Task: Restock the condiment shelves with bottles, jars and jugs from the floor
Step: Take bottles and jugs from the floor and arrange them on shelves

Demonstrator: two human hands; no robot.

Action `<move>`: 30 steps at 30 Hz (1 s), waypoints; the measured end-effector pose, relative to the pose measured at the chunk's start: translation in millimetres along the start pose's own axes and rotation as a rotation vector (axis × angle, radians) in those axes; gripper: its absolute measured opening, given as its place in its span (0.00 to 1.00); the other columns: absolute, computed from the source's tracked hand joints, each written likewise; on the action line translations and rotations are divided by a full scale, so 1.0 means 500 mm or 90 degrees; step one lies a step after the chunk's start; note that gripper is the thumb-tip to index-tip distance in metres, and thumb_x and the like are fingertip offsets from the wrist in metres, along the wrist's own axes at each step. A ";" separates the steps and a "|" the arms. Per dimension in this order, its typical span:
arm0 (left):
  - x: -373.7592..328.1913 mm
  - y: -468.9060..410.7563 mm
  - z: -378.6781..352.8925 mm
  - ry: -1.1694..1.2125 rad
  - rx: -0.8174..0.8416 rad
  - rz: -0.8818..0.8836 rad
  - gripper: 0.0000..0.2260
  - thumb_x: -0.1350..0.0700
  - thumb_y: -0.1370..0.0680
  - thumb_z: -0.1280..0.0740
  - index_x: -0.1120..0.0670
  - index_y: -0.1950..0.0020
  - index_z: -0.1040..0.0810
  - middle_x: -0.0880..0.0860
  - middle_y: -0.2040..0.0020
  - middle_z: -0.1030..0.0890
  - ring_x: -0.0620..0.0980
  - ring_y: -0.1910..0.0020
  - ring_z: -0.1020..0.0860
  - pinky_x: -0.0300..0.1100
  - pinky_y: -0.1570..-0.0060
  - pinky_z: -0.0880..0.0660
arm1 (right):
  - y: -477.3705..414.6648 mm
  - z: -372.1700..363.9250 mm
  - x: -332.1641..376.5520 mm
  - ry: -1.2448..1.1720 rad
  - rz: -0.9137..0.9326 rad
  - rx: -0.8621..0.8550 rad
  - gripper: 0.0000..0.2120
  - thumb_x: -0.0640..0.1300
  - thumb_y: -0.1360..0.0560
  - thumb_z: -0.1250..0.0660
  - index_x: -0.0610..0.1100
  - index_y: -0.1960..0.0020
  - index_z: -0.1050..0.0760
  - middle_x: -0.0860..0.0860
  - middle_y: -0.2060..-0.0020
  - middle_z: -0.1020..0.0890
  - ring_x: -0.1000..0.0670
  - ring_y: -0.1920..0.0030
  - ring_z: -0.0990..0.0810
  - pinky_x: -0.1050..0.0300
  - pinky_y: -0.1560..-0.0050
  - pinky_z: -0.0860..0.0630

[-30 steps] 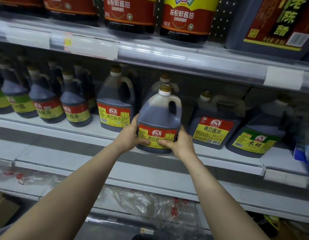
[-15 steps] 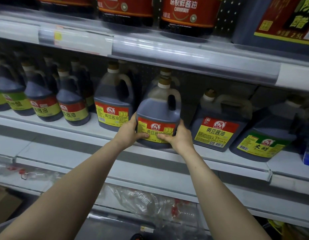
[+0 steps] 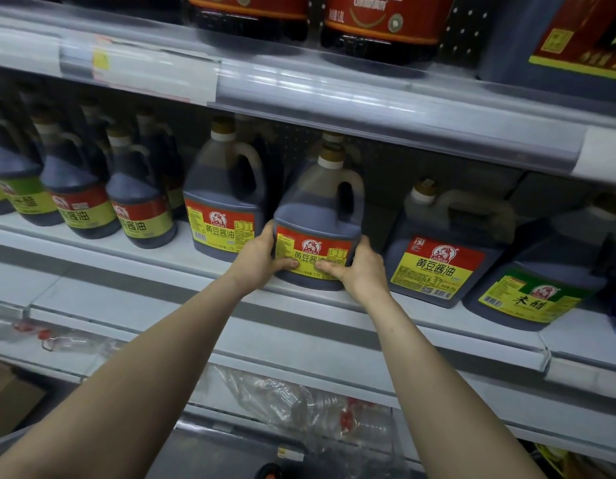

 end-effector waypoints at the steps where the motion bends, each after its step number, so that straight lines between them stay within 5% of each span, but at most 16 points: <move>1: 0.001 -0.002 0.000 0.005 0.002 0.003 0.33 0.56 0.27 0.25 0.56 0.27 0.37 0.57 0.37 0.21 0.57 0.38 0.23 0.47 0.38 0.27 | -0.001 0.001 0.002 0.002 -0.001 0.001 0.35 0.54 0.34 0.19 0.44 0.34 0.32 0.45 0.38 0.20 0.42 0.37 0.21 0.43 0.38 0.23; 6: 0.000 -0.008 0.000 0.004 0.003 0.002 0.31 0.57 0.27 0.24 0.57 0.28 0.35 0.56 0.38 0.20 0.56 0.39 0.23 0.39 0.45 0.31 | -0.005 0.004 0.006 0.009 -0.012 0.002 0.35 0.53 0.34 0.19 0.43 0.35 0.31 0.45 0.38 0.20 0.42 0.37 0.22 0.42 0.36 0.24; 12: -0.011 0.013 0.004 -0.026 -0.012 0.018 0.29 0.55 0.26 0.25 0.59 0.29 0.33 0.59 0.38 0.20 0.60 0.39 0.23 0.52 0.40 0.27 | 0.016 -0.008 0.003 0.010 -0.019 -0.020 0.33 0.55 0.30 0.22 0.44 0.33 0.31 0.45 0.36 0.21 0.41 0.34 0.25 0.42 0.34 0.27; 17: 0.000 0.072 0.012 -0.033 -0.014 -0.020 0.26 0.57 0.25 0.26 0.57 0.29 0.31 0.56 0.36 0.20 0.58 0.38 0.22 0.52 0.41 0.25 | 0.081 -0.034 -0.005 0.015 -0.010 -0.111 0.23 0.51 0.25 0.26 0.43 0.36 0.28 0.45 0.40 0.18 0.42 0.39 0.20 0.50 0.41 0.26; 21: 0.029 0.142 0.027 0.008 0.005 -0.039 0.28 0.58 0.24 0.27 0.55 0.25 0.32 0.54 0.32 0.23 0.54 0.37 0.22 0.47 0.39 0.26 | 0.160 -0.078 -0.002 -0.005 -0.014 -0.142 0.28 0.48 0.23 0.28 0.46 0.27 0.33 0.46 0.37 0.19 0.41 0.37 0.21 0.45 0.36 0.25; 30: 0.174 0.343 0.035 -0.008 0.130 -0.054 0.24 0.57 0.24 0.27 0.54 0.29 0.27 0.52 0.33 0.22 0.51 0.35 0.24 0.47 0.36 0.27 | 0.367 -0.262 -0.033 0.000 -0.041 -0.051 0.29 0.45 0.23 0.28 0.43 0.24 0.32 0.44 0.32 0.23 0.43 0.35 0.23 0.46 0.34 0.26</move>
Point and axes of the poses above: each hand's wrist, its own y-axis away from the middle knuckle, its own z-axis out of the back of the hand, x = y × z, the point moved 4 cm from there along -y, towards the middle knuckle
